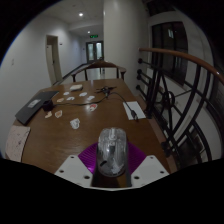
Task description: Arrange mouse
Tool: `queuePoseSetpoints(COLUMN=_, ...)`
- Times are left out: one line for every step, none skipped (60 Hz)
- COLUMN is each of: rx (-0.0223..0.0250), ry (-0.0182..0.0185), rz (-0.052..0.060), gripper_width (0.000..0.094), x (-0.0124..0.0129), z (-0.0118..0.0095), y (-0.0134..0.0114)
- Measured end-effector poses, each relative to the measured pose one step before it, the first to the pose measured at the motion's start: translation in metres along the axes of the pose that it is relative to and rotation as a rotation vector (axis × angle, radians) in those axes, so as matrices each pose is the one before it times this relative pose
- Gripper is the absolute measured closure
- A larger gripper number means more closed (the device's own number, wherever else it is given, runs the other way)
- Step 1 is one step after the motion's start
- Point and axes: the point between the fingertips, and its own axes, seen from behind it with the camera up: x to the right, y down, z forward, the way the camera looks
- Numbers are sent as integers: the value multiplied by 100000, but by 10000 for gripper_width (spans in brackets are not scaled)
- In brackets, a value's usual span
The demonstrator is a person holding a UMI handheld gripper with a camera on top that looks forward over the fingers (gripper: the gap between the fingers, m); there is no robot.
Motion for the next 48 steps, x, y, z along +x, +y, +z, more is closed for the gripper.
queuePoseSetpoints(rx=238, ry=-157, rz=598, gripper_width=560, x=-30, z=-44, y=-54)
queuePoseSetpoints(rx=-380, ry=-173, rz=819, gripper_width=573, x=-60, z=-89, y=75)
queuePoseSetpoints(rx=-184, ry=56, rz=849, gripper_width=585, x=-144, z=-180, y=21)
queuePoseSetpoints(rx=-190, ry=-3, rz=1170, gripper_width=593, x=-41, z=-242, y=-1)
queuePoseSetpoints(rx=454, ry=172, rz=1354, gripper_width=596, x=-119, z=-419, y=-173)
queuePoseSetpoints(rx=1167, ry=273, rz=841, gripper_width=599, x=-120, z=-440, y=-404)
queuePoseSetpoints(rx=1732, ry=358, rz=-67, gripper_width=599, x=-179, z=-562, y=-578)
queuePoseSetpoints(rx=2298, ry=444, rz=-382, gripper_width=603, x=-270, z=-604, y=-779)
queuePoseSetpoints(rx=2685, ry=529, rz=-217, gripper_width=601, x=-362, z=-694, y=-892)
queuePoseSetpoints(rx=2521, ry=401, rz=-206, gripper_width=602, x=-531, z=-779, y=-984)
queuePoseSetpoints(rx=2139, ry=107, rz=-469, gripper_width=604, x=-692, z=-826, y=-970)
queuePoseSetpoints(rx=1927, ry=-249, rz=-266, gripper_width=603, x=-864, z=-853, y=-949)
queuePoseSetpoints(rx=1738, ry=-478, rz=208, gripper_width=604, x=-1233, z=-772, y=-1246)
queuePoseSetpoints(rx=1927, ry=-1033, rz=710, gripper_width=604, x=-1305, z=-1008, y=-1057)
queuePoseSetpoints(rx=1868, ry=-1386, rz=709, gripper_width=603, x=-1423, z=-823, y=-1022)
queuePoseSetpoints(rx=1486, ry=-1574, rz=301, gripper_width=603, x=-1584, z=-791, y=-1022)
queuePoseSetpoints(rx=1344, ry=-1644, rz=61, gripper_width=605, x=-1625, z=-730, y=-963)
queuePoseSetpoints(rx=1409, ry=-1685, rz=-44, gripper_width=604, x=-1686, z=-689, y=-949)
queuePoseSetpoints(rx=1621, ry=-1806, rz=-91, gripper_width=603, x=-1864, z=-681, y=-989)
queuePoseSetpoints(rx=1714, ry=-1930, rz=-304, gripper_width=604, x=-1920, z=-598, y=-939)
queuePoseSetpoints(rx=1639, ry=-1892, rz=-382, gripper_width=602, x=-2145, z=-39, y=-817)
queuePoseSetpoints(rx=1474, ry=-2239, rz=-196, gripper_width=604, x=-2078, z=-419, y=-918)
queuePoseSetpoints(rx=979, ry=-2330, rz=-189, gripper_width=604, x=-2081, z=-346, y=-435)
queuePoseSetpoints(rx=576, ry=-2362, rz=-181, gripper_width=603, x=-2095, z=-269, y=-245)
queuePoseSetpoints(rx=153, ry=-2272, rz=-44, gripper_width=602, x=-2011, z=-206, y=-32)
queuePoseSetpoints(rx=-190, ry=-2128, rz=49, gripper_width=602, x=-1945, z=-81, y=195)
queuePoseSetpoints(rx=-555, ry=-1950, rz=95, gripper_width=603, x=-1955, z=43, y=421)
queuePoseSetpoints(rx=-825, ry=-1721, rz=100, gripper_width=603, x=-1801, z=95, y=592)
queuePoseSetpoints(rx=-1043, ry=-1486, rz=207, gripper_width=602, x=-1672, z=243, y=765)
queuePoseSetpoints(rx=-838, ry=-1271, rz=132, gripper_width=604, x=-1484, z=442, y=1483)
queuePoseSetpoints(rx=-1916, ry=-727, rz=391, gripper_width=604, x=-1049, z=1124, y=453)
queuePoseSetpoints(rx=-1989, ry=-718, rz=101, gripper_width=604, x=-1021, z=590, y=1132)
queuePoseSetpoints(rx=-2012, ry=-442, rz=130, gripper_width=603, x=-1026, z=627, y=1223)
queuePoseSetpoints(rx=-1933, ry=-109, rz=251, gripper_width=604, x=-858, z=621, y=1250)
queuePoseSetpoints(rx=-1731, ry=281, rz=548, gripper_width=605, x=-675, z=707, y=1199)
queuePoseSetpoints(rx=-1647, ry=668, rz=661, gripper_width=604, x=-466, z=691, y=1256)
queuePoseSetpoints(rx=-1955, ry=1012, rz=28, gripper_width=603, x=-294, z=674, y=1260)
queuePoseSetpoints(rx=-1985, ry=876, rz=-1406, gripper_width=604, x=-501, z=-353, y=2367)
queuePoseSetpoints(rx=-2446, ry=1419, rz=-2044, gripper_width=604, x=-250, z=680, y=968)
queuePoseSetpoints(rx=-1959, ry=1504, rz=-2134, gripper_width=604, x=-175, z=1024, y=990)
queuePoseSetpoints(rx=-1429, ry=780, rz=-1601, gripper_width=603, x=-225, z=556, y=852)
queuePoseSetpoints(rx=-1126, ry=555, rz=-936, gripper_width=602, x=-209, z=513, y=722)
queuePoseSetpoints(rx=-1066, ry=435, rz=-680, gripper_width=603, x=-203, z=459, y=707)
queuePoseSetpoints(rx=-1188, ry=418, rz=-586, gripper_width=603, x=-193, z=417, y=657)
queuePoseSetpoints(rx=-1337, ry=416, rz=-512, gripper_width=604, x=-147, z=345, y=648)
queuePoseSetpoints(rx=-1296, ry=406, rz=-407, gripper_width=602, x=-85, z=320, y=625)
queuePoseSetpoints(rx=-1078, ry=343, rz=-229, gripper_width=604, x=-74, z=283, y=503)
queuePoseSetpoints(rx=-829, ry=273, rz=-102, gripper_width=603, x=-106, z=246, y=423)
